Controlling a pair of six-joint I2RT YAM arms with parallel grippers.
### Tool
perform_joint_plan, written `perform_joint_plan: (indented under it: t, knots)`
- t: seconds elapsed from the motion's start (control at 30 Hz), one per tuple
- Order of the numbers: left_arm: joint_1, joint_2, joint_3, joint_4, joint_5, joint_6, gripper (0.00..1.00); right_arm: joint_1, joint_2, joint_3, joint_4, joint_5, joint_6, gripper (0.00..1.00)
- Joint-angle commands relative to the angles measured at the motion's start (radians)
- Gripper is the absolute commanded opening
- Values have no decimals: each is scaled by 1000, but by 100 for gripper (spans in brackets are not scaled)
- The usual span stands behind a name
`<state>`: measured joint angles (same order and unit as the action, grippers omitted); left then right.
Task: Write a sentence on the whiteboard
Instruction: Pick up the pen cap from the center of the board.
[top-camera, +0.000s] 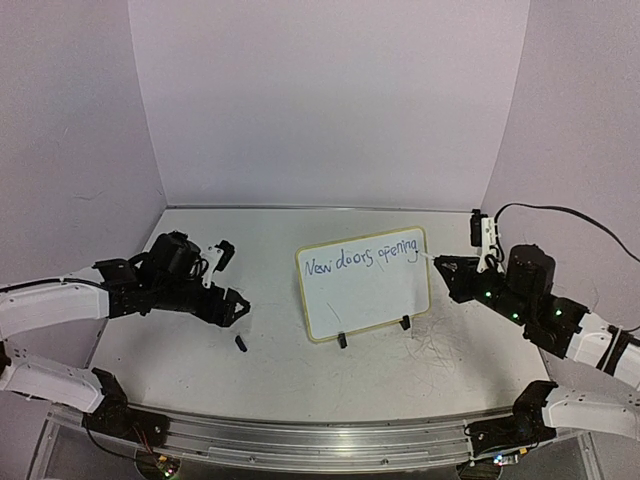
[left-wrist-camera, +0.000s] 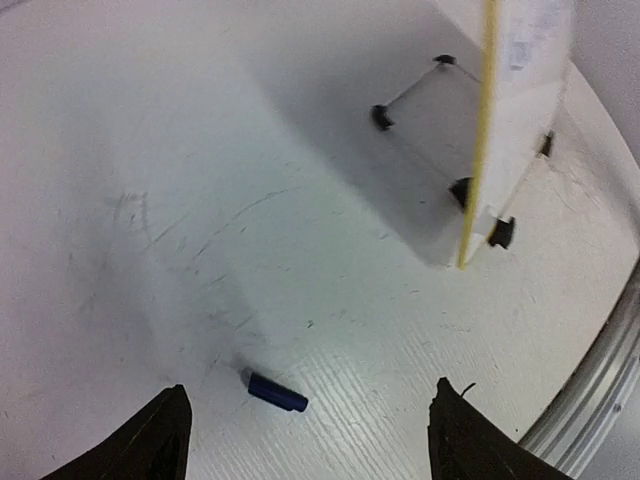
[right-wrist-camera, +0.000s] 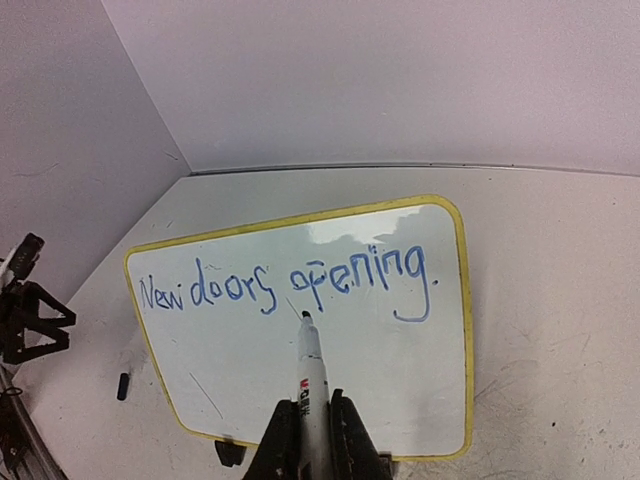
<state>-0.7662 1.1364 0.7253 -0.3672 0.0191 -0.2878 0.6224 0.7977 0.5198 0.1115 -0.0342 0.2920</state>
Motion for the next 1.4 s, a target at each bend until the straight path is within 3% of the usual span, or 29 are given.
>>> perform_joint_plan:
  t: [0.0,0.17,0.4,1.1,1.23,1.37]
  knots:
    - [-20,1,53,70,79,587,84,-3,-50,-2,37,12,-15,0]
    - [-56,117,2,-33,-40,936,85,-3,-92,0,25,12,-36,0]
    - [-59,186,-39,48,-47,1072,84,-3,-104,-15,21,33,-49,0]
    - [-23,426,33,44,23,1182,64,-3,-96,-28,24,18,-38,0]
    - [-19,456,56,18,35,1172,41,-3,-102,-30,24,16,-35,0]
    - [-19,478,74,-25,40,1135,40,-2,-103,-29,24,17,-33,0]
